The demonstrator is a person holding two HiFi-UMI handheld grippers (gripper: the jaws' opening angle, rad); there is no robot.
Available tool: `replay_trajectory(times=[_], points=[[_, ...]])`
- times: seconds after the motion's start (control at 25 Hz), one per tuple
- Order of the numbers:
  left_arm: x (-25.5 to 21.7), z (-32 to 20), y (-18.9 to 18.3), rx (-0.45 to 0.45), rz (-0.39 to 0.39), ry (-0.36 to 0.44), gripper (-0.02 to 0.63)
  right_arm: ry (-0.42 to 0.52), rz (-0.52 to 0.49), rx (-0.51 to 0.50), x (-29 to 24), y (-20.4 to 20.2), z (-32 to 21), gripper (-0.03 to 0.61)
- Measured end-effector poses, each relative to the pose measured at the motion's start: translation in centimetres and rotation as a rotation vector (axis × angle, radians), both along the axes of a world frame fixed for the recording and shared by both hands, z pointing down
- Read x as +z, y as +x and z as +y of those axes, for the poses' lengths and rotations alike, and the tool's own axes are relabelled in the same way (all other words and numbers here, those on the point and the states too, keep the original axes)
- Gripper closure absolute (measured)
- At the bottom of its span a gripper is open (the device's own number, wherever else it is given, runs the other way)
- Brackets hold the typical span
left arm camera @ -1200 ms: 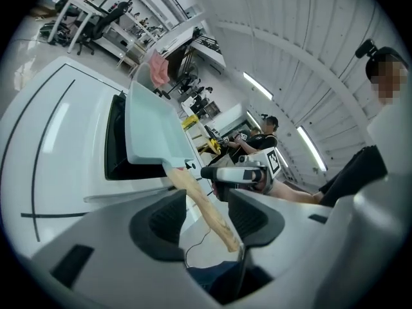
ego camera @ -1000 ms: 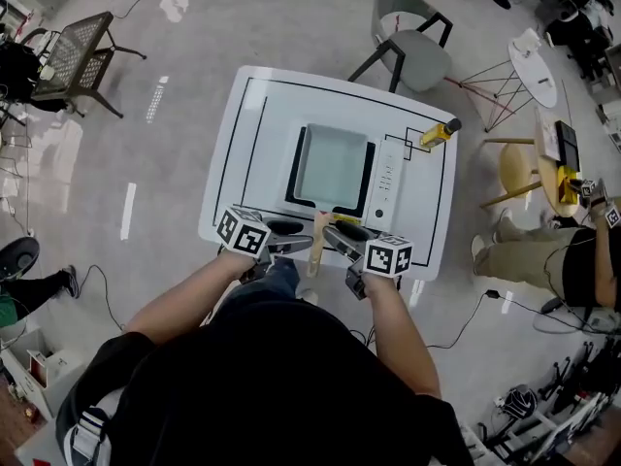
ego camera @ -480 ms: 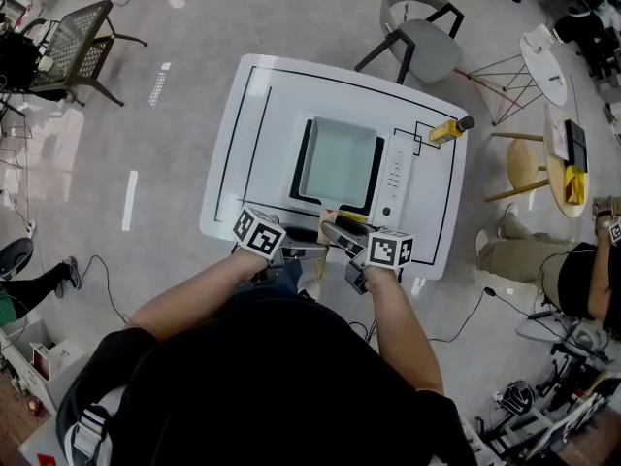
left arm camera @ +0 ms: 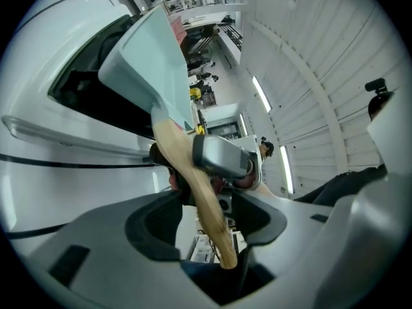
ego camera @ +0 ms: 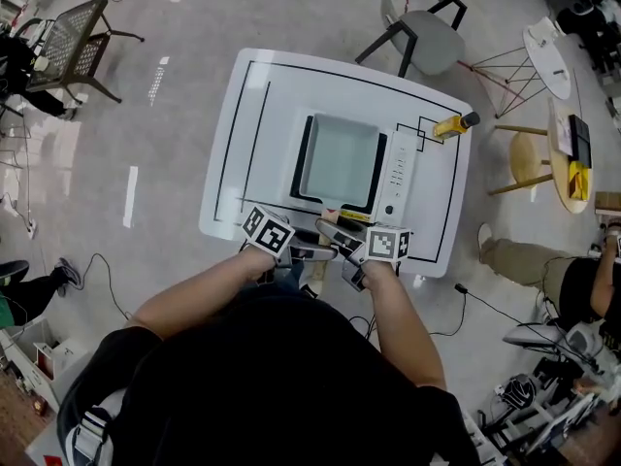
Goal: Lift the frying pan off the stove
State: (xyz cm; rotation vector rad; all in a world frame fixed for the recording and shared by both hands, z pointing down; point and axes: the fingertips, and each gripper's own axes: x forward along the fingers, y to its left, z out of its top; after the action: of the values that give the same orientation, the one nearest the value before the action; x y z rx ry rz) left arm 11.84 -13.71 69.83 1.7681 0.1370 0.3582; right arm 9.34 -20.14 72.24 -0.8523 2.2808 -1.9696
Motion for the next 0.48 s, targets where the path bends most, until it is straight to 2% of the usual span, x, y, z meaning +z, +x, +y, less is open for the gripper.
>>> replay_trajectory(times=[0.36,0.48], points=[[-0.2,0.8,0.4,0.027,0.04,-0.045,0.474,-0.026,-0.076,-0.018,0.2,-1.0,-0.2,0.325],[-0.1,0.8,0.4,0.028,0.045,-0.061,0.48,-0.032,-0.097,-0.023,0.2,-1.2,-0.2,0.342]])
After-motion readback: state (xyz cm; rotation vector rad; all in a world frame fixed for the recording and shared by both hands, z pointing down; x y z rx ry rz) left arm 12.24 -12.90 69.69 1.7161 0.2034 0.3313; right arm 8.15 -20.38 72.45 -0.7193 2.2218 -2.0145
